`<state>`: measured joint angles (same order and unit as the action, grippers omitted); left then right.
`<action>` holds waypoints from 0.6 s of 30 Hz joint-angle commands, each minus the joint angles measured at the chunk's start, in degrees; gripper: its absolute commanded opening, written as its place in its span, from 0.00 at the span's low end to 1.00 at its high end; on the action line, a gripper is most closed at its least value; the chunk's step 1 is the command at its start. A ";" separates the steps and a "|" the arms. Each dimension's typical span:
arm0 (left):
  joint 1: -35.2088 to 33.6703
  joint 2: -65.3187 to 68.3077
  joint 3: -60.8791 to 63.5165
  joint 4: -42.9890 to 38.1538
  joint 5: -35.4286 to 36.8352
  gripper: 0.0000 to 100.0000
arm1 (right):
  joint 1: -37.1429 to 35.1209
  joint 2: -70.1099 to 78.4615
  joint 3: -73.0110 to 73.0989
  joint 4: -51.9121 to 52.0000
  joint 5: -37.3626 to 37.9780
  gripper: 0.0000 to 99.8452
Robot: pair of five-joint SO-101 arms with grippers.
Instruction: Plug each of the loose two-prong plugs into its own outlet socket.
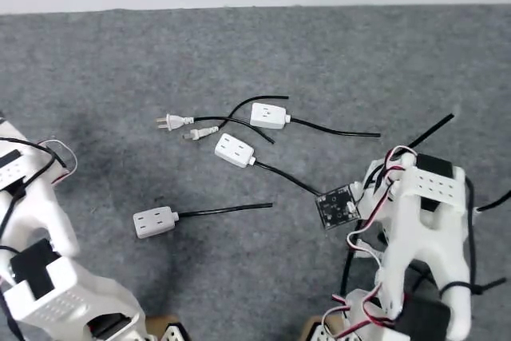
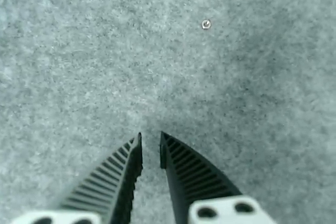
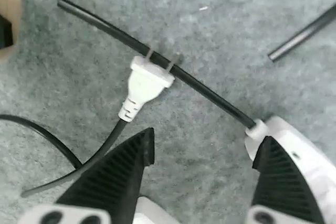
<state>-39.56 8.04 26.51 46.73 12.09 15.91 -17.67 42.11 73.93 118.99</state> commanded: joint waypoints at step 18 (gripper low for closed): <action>1.32 -0.44 -1.98 0.00 -0.62 0.06 | 5.67 -17.54 18.81 -2.24 -104.97 0.24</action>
<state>-38.68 8.04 26.51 46.73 12.09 19.69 -33.23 60.92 73.32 22.02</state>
